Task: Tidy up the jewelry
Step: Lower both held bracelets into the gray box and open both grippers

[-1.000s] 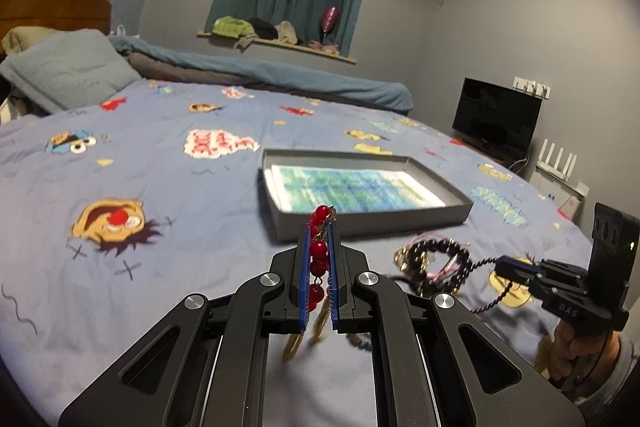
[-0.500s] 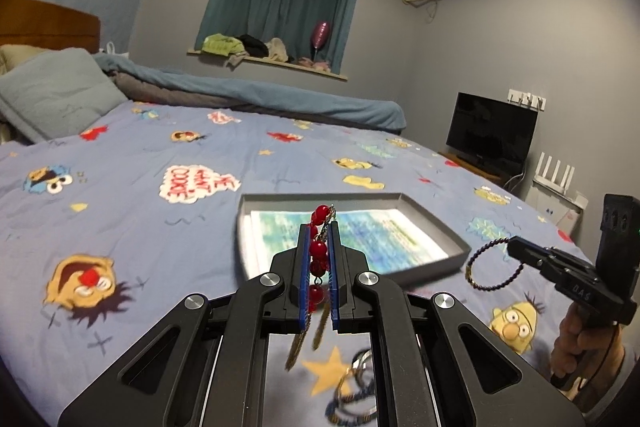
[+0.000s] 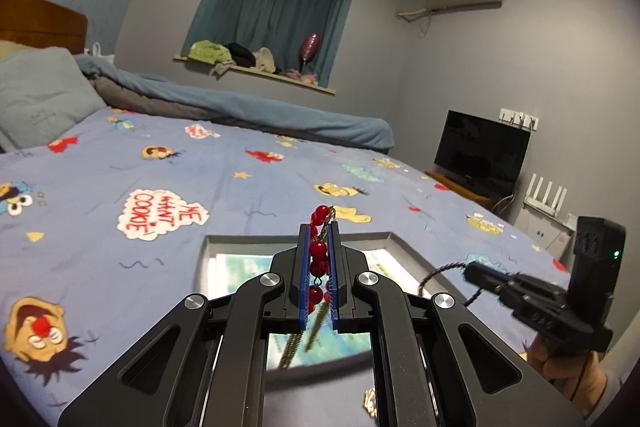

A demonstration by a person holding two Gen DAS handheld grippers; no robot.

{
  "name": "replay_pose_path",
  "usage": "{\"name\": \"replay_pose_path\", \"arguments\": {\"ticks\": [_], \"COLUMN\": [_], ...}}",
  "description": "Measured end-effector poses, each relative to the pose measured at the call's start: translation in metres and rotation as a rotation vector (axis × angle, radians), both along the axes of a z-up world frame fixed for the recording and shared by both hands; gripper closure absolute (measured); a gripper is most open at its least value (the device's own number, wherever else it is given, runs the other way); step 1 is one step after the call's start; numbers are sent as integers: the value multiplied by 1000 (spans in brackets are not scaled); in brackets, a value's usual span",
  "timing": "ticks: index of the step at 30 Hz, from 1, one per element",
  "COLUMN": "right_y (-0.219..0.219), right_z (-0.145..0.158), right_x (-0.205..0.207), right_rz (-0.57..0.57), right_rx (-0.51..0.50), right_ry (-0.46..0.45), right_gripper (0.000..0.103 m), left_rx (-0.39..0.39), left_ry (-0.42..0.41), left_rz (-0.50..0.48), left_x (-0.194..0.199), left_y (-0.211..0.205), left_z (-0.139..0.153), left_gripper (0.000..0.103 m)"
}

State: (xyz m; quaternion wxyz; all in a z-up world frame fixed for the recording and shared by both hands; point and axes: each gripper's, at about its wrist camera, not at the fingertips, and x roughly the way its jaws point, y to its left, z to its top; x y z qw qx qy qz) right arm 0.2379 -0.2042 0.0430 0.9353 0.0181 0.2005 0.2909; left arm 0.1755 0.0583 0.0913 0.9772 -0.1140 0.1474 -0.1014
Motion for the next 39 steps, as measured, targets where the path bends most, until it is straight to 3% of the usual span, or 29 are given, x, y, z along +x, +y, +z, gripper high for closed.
{"name": "replay_pose_path", "arguments": {"ticks": [9,13,20,22,24,26,28,33,39], "right_y": [12,11,7,8,7,5,3,2,-1], "right_z": [-26,-32,-39,-39,-39,-37,-35,-29,-23], "right_x": [28,36,44,44,43,40,36,25,8], "right_rz": [-8,-34,-76,-84,-87,-91,-92,-90,-87], "right_rx": [-36,-43,-60,-67,-68,-60,-54,-53,-47], "right_ry": [102,139,173,171,166,151,129,80,30], "right_gripper": [97,97,97,96,90,73,64,62,49], "left_rx": [-2,54,124,133,137,137,140,163,177], "left_ry": [150,228,294,299,291,274,259,240,216], "left_rz": [-4,7,14,23,34,47,48,59,68], "left_x": [49,57,58,58,57,53,49,42,24], "left_y": [-9,-13,-19,-19,-19,-19,-18,-19,-17], "left_z": [-43,-57,-69,-70,-68,-65,-62,-60,-57], "left_gripper": [94,94,94,88,57,37,32,25,18]}}
